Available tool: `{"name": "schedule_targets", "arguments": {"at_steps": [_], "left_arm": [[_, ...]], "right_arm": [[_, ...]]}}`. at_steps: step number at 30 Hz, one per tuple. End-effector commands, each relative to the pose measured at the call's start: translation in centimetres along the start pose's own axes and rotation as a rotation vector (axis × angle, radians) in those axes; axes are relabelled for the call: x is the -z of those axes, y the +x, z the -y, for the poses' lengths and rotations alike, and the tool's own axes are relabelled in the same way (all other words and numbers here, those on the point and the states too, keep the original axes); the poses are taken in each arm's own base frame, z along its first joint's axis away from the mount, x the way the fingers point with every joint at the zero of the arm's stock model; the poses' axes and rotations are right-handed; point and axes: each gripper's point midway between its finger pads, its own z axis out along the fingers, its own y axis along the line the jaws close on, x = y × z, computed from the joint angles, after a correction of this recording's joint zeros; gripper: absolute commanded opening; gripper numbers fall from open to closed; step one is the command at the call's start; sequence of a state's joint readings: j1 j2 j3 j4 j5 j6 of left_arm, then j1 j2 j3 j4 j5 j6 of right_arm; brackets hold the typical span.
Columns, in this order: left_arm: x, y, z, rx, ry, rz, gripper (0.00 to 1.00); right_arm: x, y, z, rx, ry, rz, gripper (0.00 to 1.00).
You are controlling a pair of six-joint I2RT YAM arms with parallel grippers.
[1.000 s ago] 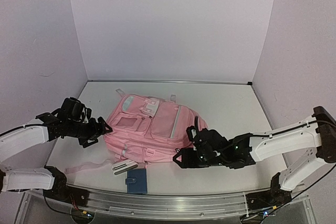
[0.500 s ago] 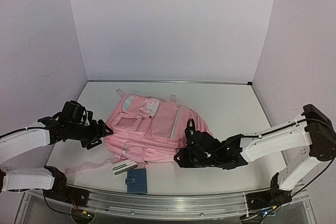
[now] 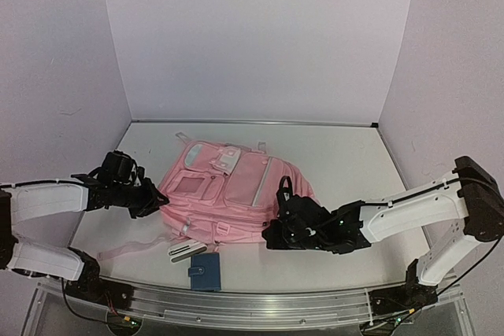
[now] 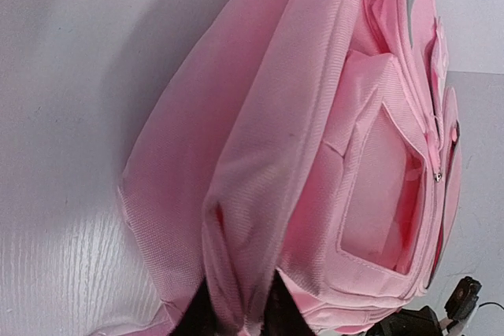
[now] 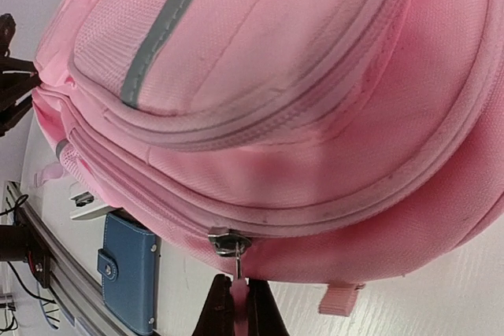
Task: Pack the student bag
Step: Zip the student bag at the center of the board.
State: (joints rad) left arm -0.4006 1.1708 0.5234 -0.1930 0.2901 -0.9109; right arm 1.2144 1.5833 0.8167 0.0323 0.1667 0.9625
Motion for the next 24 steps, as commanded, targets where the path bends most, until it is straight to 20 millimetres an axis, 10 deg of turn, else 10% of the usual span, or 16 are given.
{"name": "schedule_targets", "arguments": {"at_steps": [1,15,24], "left_arm": [[-0.5,-4.3,0.3,-0.026,-0.012,0.116,0.06],[-2.0,-14.8,0.5,-0.123,0.045,0.191,0.0],[-5.5,-20.8,4.7,-0.28,0.137,0.191,0.0]], "right_arm": [[1.6,-1.6,0.6,0.016,0.063,0.047,0.0],[2.7,-5.6,6.8,0.081,0.233,0.038,0.0],[1.2,-7.8,4.5,0.199,0.178,0.016,0.0]]}}
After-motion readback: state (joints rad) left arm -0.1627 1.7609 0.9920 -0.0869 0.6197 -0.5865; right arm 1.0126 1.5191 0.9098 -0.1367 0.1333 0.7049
